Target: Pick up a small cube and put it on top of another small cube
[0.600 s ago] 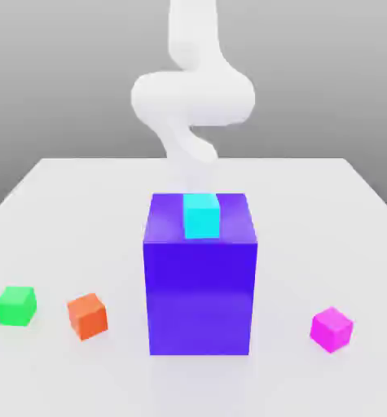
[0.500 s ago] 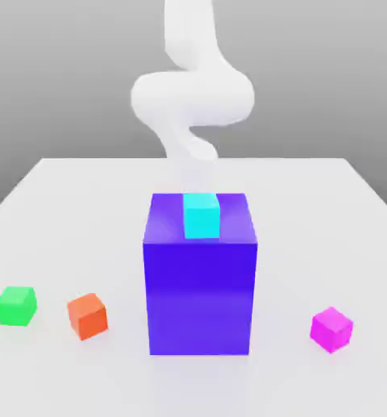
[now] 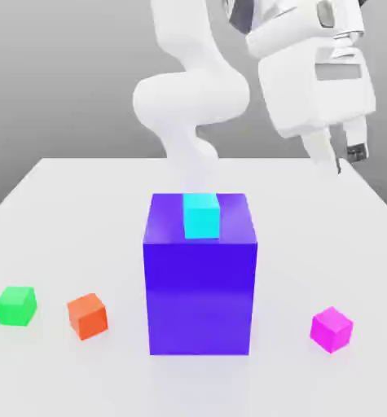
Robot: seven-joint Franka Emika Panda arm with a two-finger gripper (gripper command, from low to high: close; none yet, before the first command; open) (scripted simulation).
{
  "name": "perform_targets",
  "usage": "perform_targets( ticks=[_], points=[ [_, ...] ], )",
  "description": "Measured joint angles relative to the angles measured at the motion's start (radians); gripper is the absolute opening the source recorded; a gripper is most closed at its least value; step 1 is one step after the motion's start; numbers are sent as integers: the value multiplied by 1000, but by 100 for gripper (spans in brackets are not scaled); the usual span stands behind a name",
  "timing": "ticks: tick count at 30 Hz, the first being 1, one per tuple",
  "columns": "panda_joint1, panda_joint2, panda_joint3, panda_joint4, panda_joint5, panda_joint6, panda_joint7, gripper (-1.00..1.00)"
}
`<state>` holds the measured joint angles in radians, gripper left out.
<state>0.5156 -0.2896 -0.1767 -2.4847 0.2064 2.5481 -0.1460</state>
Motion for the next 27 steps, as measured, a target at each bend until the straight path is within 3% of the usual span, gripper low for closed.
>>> perform_targets(
  ticks=[8,14,20,27],
  points=[
    [117,192,21,-72,43,98,-340,0],
    [190,324,47,-130,-6,181,-536,0],
    [223,447,51,-174,-135,273,-638,0],
    [176,632,112,-142,-94,421,-682,0]
  ],
)
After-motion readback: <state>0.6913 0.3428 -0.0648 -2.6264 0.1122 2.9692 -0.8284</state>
